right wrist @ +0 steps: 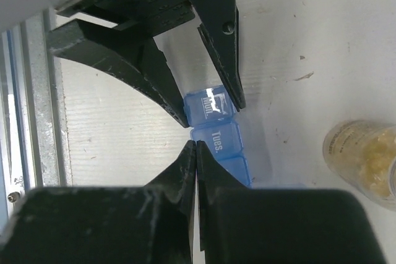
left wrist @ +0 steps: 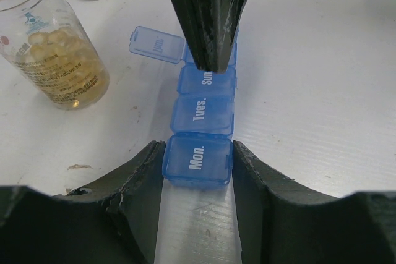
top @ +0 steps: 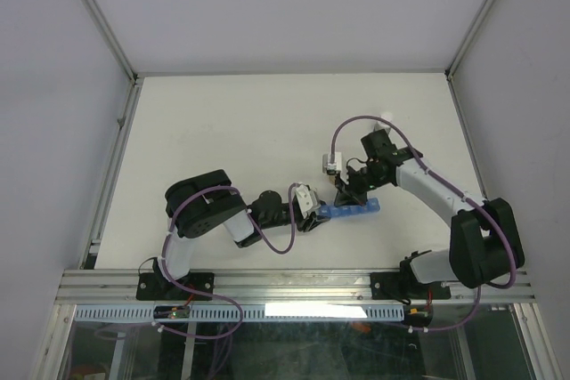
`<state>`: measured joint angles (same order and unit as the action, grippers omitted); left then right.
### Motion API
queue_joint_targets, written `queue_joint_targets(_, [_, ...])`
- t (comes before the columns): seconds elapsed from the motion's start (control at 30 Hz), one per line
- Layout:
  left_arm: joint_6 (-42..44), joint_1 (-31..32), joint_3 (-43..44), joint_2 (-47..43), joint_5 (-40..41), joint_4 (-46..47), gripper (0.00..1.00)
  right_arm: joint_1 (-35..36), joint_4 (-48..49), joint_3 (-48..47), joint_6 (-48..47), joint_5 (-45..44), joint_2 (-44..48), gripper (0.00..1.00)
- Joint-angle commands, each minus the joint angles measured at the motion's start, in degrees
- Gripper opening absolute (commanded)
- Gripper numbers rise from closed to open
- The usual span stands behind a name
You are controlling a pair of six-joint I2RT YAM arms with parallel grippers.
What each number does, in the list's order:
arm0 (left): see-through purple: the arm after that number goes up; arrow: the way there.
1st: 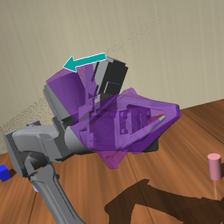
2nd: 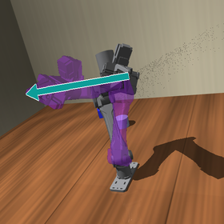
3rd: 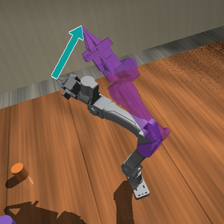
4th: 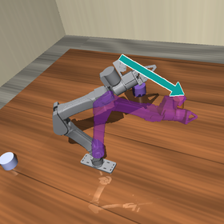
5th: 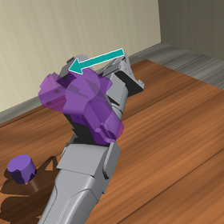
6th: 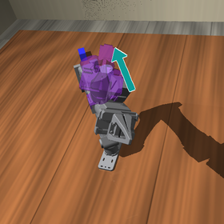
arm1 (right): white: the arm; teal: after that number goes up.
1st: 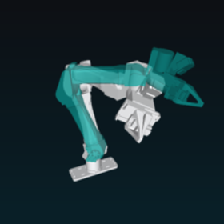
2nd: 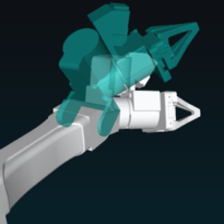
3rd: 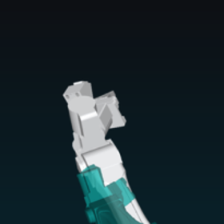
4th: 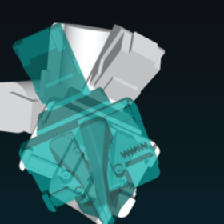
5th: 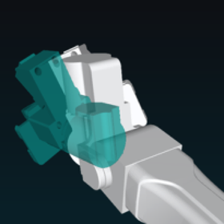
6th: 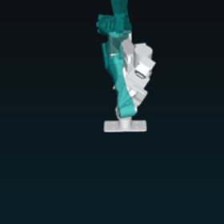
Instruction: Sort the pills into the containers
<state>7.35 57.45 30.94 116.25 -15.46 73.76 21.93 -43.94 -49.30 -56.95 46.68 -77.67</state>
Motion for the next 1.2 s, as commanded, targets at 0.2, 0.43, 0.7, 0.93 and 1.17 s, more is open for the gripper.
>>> queue_joint_targets(0.2, [0.73,0.75,1.27,0.56,-0.17,1.74,0.35,4.69,1.79,-3.44,6.85,-15.72,-15.94,0.0])
queue_joint_targets(0.43, [0.73,0.73,1.0,0.45,-0.27,2.11,0.35,3.39,1.25,-5.27,8.08,-9.11,-10.84,0.0])
queue_joint_targets(0.7, [-1.81,0.75,1.82,-0.98,2.46,0.84,0.63,-3.75,-6.81,-8.8,1.83,6.26,-2.12,0.07])
queue_joint_targets(0.93, [-3.99,0.91,1.42,-3.88,4.83,-0.1,0.87,-7.14,-7.89,-9.23,0.79,7.61,0.22,0.23])
queue_joint_targets(1.17, [-7.95,0.91,-2.97,-12.19,6.24,1.88,0.95,-9.89,-8.51,-9.99,1.07,8.25,2.1,0.33])
